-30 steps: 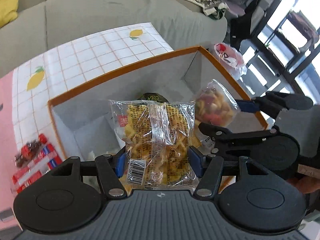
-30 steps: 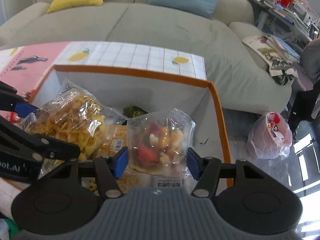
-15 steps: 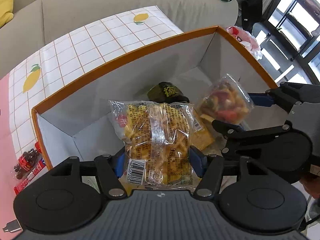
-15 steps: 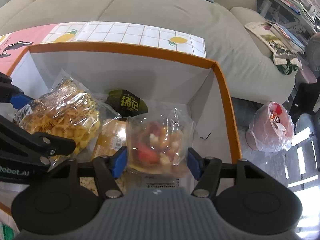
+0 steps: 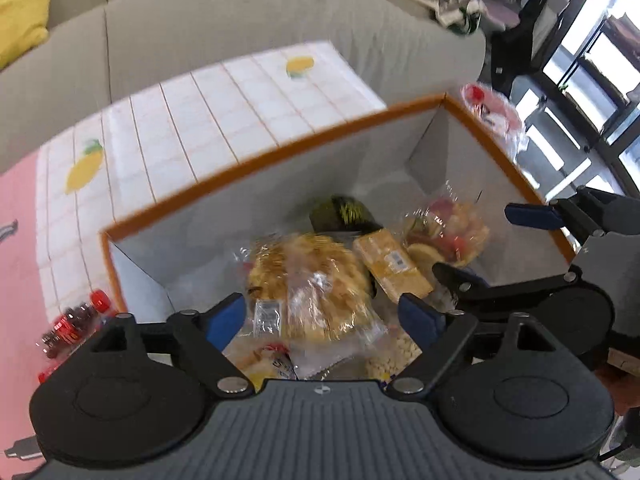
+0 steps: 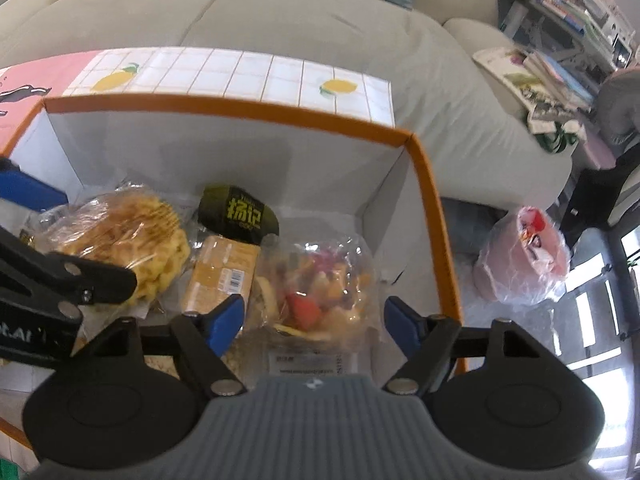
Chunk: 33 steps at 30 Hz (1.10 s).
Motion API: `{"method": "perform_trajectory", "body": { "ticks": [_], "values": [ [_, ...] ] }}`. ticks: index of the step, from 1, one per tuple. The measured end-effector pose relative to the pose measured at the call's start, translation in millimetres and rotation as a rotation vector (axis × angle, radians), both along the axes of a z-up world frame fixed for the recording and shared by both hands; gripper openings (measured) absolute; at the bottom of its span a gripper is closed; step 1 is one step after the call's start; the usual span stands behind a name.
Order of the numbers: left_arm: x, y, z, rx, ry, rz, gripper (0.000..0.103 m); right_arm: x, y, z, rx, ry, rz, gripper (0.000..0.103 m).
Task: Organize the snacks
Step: 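Open both grippers to release the bags and withdraw from the box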
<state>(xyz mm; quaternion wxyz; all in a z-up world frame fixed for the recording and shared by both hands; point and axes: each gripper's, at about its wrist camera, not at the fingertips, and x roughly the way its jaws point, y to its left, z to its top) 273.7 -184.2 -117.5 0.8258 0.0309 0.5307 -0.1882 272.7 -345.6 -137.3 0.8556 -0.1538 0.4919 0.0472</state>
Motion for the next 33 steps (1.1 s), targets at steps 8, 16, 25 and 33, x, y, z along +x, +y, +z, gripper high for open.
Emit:
{"method": "perform_trajectory", "body": {
  "ticks": [8, 16, 25, 33],
  "values": [
    [-12, 16, 27, -0.064, -0.048, 0.014, 0.103, -8, 4, 24, 0.008, -0.022, -0.052, 0.082],
    [-31, 28, 60, -0.108, -0.098, 0.007, 0.103, -31, 16, 49, 0.033, -0.066, -0.112, 0.090],
    [-66, 74, 93, -0.192, -0.138, 0.070, 0.103, -67, 41, 86, 0.169, -0.146, -0.167, 0.095],
    [-105, 132, 104, -0.236, -0.208, 0.183, 0.103, -104, 72, 101, 0.265, -0.260, -0.218, 0.095]
  ]
}}
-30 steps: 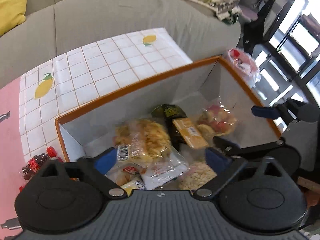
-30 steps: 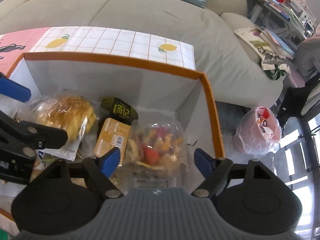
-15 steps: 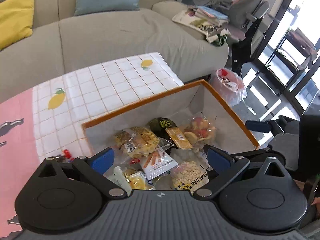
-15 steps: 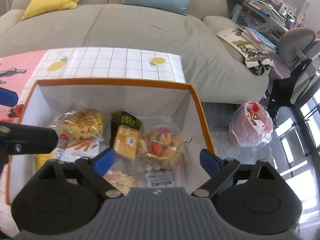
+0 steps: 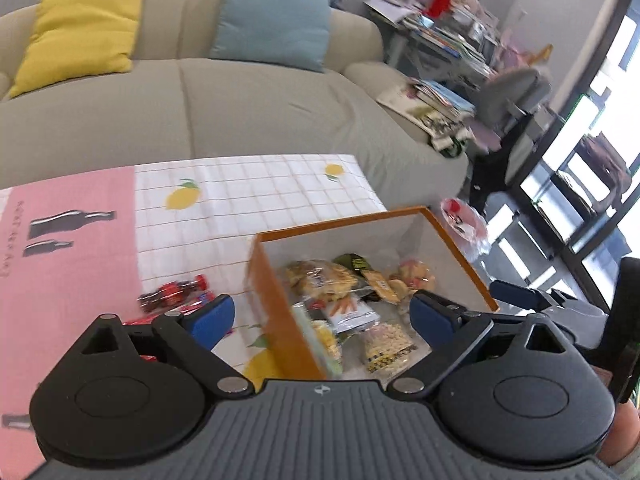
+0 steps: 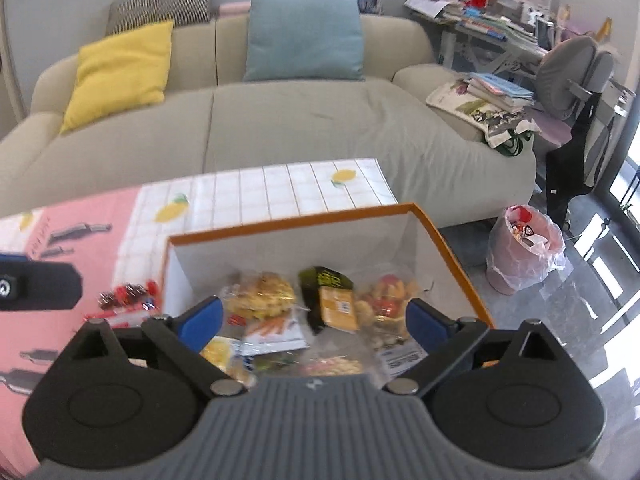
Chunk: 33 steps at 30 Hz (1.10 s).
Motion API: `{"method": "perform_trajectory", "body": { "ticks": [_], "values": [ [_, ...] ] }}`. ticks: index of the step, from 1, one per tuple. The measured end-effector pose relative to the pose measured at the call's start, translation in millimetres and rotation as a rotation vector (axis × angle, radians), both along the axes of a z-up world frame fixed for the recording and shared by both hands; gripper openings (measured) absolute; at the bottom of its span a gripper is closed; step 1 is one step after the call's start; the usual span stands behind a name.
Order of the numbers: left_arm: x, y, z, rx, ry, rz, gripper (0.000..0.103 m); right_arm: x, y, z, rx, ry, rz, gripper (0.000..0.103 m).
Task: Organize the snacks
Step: 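Open both grippers to release the bags and withdraw from the box, then move the left gripper to the red snack pack and grasp it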
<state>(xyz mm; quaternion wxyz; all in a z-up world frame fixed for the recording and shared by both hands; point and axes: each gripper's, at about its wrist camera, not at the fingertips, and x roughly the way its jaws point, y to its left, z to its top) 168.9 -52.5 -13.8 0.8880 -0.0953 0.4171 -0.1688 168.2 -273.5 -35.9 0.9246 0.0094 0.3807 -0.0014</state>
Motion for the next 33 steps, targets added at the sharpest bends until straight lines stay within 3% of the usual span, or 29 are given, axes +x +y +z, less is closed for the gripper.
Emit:
{"method": "perform_trajectory", "body": {
  "ticks": [5, 8, 14, 18, 21, 23, 25, 28, 30, 33],
  "values": [
    [-19, 35, -7, -0.015, -0.006, 0.056, 0.101, -21, 24, 2, 0.068, -0.055, -0.003, 0.095],
    [-27, 56, -15, -0.030, 0.001, 0.095, 0.083, -31, 41, 0, 0.093, -0.072, -0.010, 0.095],
    [-46, 85, -36, 0.008, 0.019, 0.148, 0.058, -45, 80, -14, 0.103, -0.090, 0.039, 0.092],
    [-56, 99, -53, 0.049, 0.025, 0.174, 0.040, -55, 111, -28, 0.061, -0.091, 0.121, 0.077],
    [-61, 108, -64, 0.059, 0.037, 0.173, 0.037, -61, 133, -41, 0.031, -0.084, 0.187, 0.063],
    [-61, 113, -72, 0.077, 0.053, 0.177, 0.035, -64, 143, -50, 0.017, -0.071, 0.231, 0.047],
    [-61, 119, -80, 0.085, 0.068, 0.184, 0.036, -64, 153, -59, 0.003, -0.049, 0.267, 0.038],
    [-59, 126, -90, 0.063, 0.091, 0.184, 0.037, -62, 159, -70, -0.004, -0.021, 0.286, 0.038],
    [-58, 128, -95, 0.062, 0.097, 0.181, 0.046, -60, 162, -76, -0.011, -0.007, 0.291, 0.038],
    [-54, 130, -102, 0.059, 0.102, 0.170, 0.048, -54, 166, -85, -0.018, 0.016, 0.295, 0.038]
  ]
}}
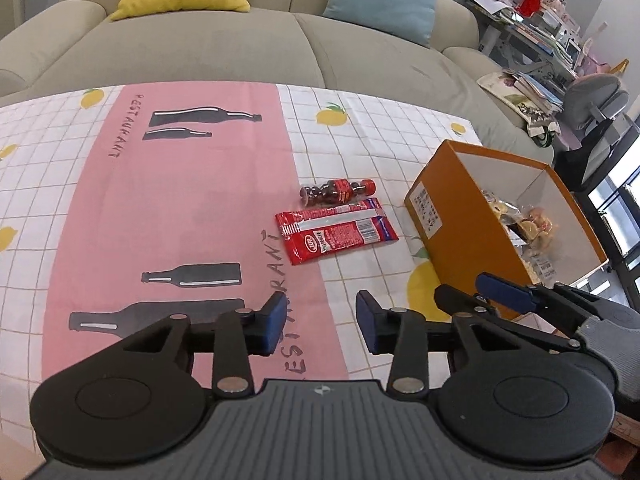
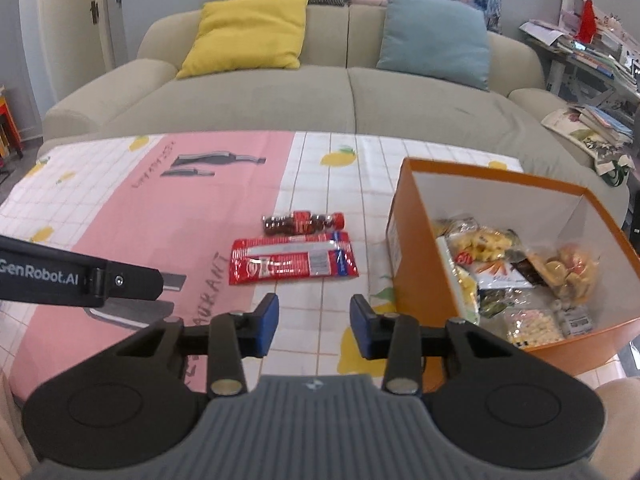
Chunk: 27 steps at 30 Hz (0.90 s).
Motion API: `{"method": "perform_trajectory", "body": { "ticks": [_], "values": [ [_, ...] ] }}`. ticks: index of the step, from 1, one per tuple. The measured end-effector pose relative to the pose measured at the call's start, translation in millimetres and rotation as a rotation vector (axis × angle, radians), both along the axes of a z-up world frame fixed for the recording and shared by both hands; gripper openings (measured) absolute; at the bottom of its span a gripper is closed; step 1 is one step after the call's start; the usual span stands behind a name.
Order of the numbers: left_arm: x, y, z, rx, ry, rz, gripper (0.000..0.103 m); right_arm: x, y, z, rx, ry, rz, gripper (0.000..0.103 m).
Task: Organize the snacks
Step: 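Move the left gripper to the red snack pack and grasp it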
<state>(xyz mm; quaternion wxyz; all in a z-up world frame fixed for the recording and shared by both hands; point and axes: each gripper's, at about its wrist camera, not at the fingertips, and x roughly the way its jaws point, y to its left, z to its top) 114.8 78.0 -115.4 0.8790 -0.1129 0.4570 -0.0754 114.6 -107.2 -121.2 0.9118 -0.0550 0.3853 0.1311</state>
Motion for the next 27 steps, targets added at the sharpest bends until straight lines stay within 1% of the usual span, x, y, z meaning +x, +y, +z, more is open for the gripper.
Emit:
{"method": "perform_trajectory", "body": {
  "ticks": [5, 9, 11, 13, 15, 18, 23, 27],
  "values": [
    [10, 5, -7, -0.003, -0.015, -0.021, 0.052, 13, 5, -13, -0.018, 0.017, 0.014, 0.038],
    [22, 6, -15, -0.004, -0.011, -0.039, 0.052, 28, 6, -20, -0.025, 0.027, 0.009, 0.039],
    [30, 1, -19, 0.013, -0.004, -0.061, 0.052, 37, 6, -24, -0.024, 0.034, 0.004, 0.041],
    [40, -2, -24, 0.029, 0.000, -0.085, 0.053, 46, 7, -28, -0.026, 0.044, 0.005, 0.046],
    [49, -2, -28, 0.037, 0.009, -0.093, 0.055, 56, 8, -32, -0.029, 0.050, 0.010, 0.046],
    [66, 0, -35, 0.048, 0.025, -0.099, 0.055, 73, 11, -38, -0.032, 0.054, 0.020, 0.046],
    [93, 2, -40, 0.075, 0.022, -0.109, 0.055, 98, 18, -49, -0.051, 0.079, 0.020, 0.048],
    [115, 1, -47, 0.062, 0.023, -0.133, 0.055, 107, 21, -59, -0.072, 0.118, 0.011, 0.047]
  ]
}}
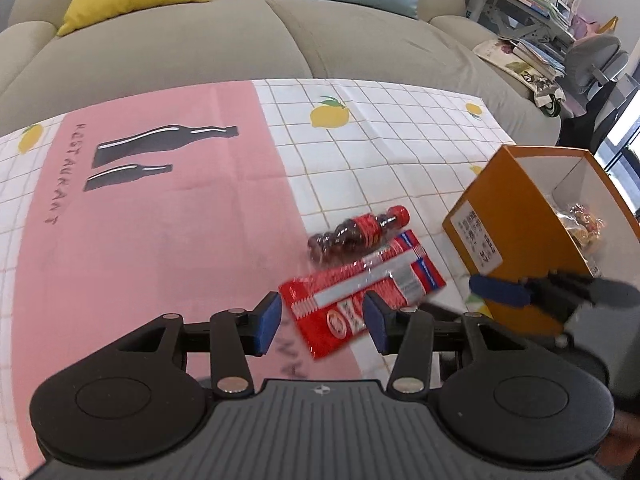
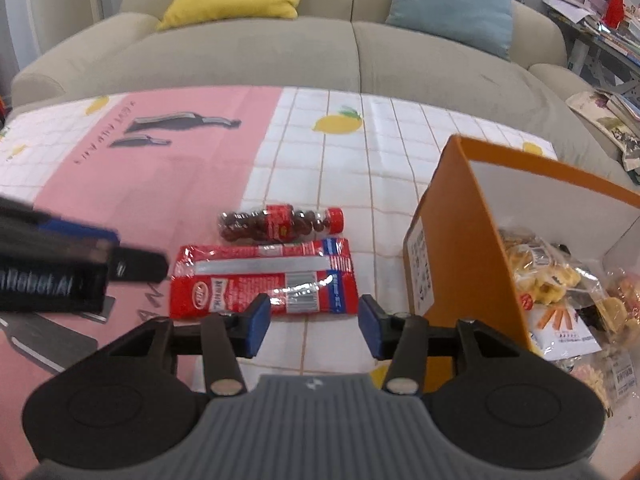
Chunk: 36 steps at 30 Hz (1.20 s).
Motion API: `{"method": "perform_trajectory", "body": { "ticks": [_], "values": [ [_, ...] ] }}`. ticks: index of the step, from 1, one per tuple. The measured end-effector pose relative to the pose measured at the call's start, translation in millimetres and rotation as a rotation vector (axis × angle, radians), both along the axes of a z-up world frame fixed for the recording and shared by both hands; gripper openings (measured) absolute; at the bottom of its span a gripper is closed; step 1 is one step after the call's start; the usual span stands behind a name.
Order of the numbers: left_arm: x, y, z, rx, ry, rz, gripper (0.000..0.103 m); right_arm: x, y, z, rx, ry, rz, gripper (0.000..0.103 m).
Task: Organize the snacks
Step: 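Move the left gripper to the red snack pack and grasp it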
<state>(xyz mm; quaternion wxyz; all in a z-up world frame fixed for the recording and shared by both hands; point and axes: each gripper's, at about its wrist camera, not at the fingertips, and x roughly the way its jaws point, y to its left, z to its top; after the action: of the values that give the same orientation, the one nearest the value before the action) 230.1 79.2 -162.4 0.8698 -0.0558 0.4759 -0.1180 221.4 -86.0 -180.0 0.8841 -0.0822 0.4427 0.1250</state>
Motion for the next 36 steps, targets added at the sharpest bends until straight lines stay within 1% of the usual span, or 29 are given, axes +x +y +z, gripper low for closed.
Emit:
{"method": "perform_trajectory", "body": {
  "ticks": [4, 5, 7, 8, 11, 15, 16, 17, 20, 22, 23, 25, 27, 29, 32, 34, 35, 36],
  "values": [
    [18, -9, -13, 0.008, 0.010, -0.069, 0.057, 2, -3, -10, -0.028, 0.018, -0.008, 0.041],
    [23, -11, -18, 0.011, 0.017, -0.088, 0.060, 4, -4, -13, -0.038, 0.024, -0.011, 0.038],
    [29, -14, -25, 0.010, 0.021, -0.117, 0.064, 7, -7, -17, -0.041, 0.038, -0.017, 0.037],
    [31, -14, -28, 0.005, 0.024, -0.132, 0.068, 8, -7, -18, -0.038, 0.041, -0.014, 0.034],
    [39, -14, -35, -0.011, 0.042, -0.170, 0.075, 8, -4, -22, -0.055, 0.025, 0.011, 0.034],
    [43, -14, -43, -0.014, 0.069, -0.210, 0.076, 10, -4, -30, -0.045, 0.025, 0.025, 0.033],
    [42, -13, -43, -0.019, 0.068, -0.215, 0.076, 11, -3, -31, -0.042, 0.026, 0.027, 0.029],
    [41, -12, -43, -0.032, 0.077, -0.219, 0.076, 11, -3, -33, -0.039, 0.022, 0.032, 0.027],
    [38, -8, -43, -0.091, 0.123, -0.226, 0.075, 11, -2, -34, -0.036, 0.008, 0.043, 0.027],
    [36, -8, -41, -0.114, 0.157, -0.237, 0.074, 11, -2, -33, -0.035, 0.015, 0.042, 0.027],
    [34, -10, -40, -0.107, 0.161, -0.242, 0.074, 11, -2, -33, -0.039, 0.021, 0.040, 0.027],
    [33, -16, -35, -0.074, 0.139, -0.253, 0.073, 5, -2, -31, -0.058, 0.023, 0.033, 0.027],
    [33, -25, -32, -0.017, 0.102, -0.271, 0.079, -2, -3, -31, -0.074, 0.017, 0.026, 0.027],
    [36, -36, -32, 0.029, 0.088, -0.311, 0.081, -7, -4, -31, -0.083, 0.010, 0.018, 0.027],
    [40, -47, -38, 0.069, 0.088, -0.355, 0.083, -9, -7, -30, -0.063, 0.014, 0.001, 0.027],
    [44, -49, -44, 0.079, 0.106, -0.368, 0.084, -10, -7, -30, -0.059, 0.014, -0.001, 0.027],
    [44, -49, -44, 0.078, 0.098, -0.373, 0.088, -11, -8, -31, -0.059, 0.012, 0.001, 0.027],
    [44, -50, -45, 0.078, 0.101, -0.379, 0.090, -11, -8, -31, -0.056, 0.008, 0.002, 0.027]
  ]
}}
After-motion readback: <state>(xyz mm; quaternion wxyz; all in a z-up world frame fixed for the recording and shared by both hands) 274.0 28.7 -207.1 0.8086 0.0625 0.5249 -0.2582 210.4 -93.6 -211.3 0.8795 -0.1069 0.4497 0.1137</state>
